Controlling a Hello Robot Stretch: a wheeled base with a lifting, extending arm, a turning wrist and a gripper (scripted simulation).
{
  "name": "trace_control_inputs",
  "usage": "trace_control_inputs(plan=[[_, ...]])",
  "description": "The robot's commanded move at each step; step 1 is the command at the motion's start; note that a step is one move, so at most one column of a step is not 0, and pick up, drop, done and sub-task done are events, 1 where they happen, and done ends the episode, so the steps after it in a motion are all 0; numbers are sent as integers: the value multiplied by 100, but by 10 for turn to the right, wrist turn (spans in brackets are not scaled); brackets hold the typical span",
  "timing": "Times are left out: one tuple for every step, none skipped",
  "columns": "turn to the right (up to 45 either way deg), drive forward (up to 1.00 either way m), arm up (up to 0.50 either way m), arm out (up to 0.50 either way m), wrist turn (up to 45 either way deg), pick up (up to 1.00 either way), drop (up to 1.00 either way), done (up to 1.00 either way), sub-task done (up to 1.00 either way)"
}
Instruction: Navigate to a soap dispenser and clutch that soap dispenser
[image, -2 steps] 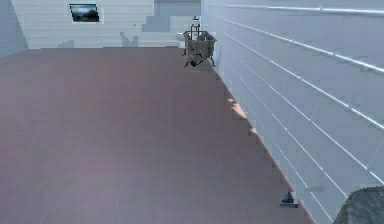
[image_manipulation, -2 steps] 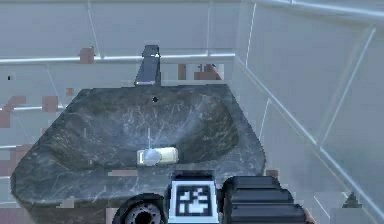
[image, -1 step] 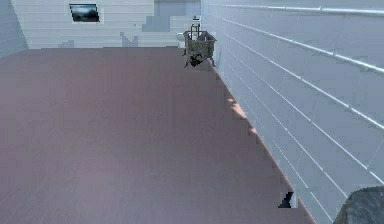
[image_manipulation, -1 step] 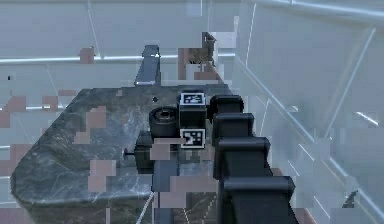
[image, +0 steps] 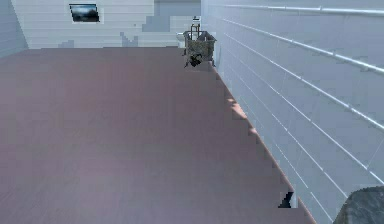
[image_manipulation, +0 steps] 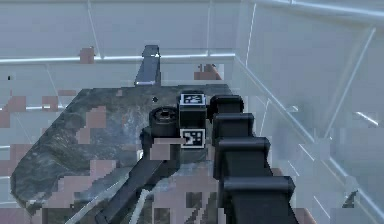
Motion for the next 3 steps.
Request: trace_control_inputs(plan=[[0,0,0,0,450,0,0,0,0],[0,0,0,0,450,0,0,0,0],[0,0,0,0,240,0,0,0,0]])
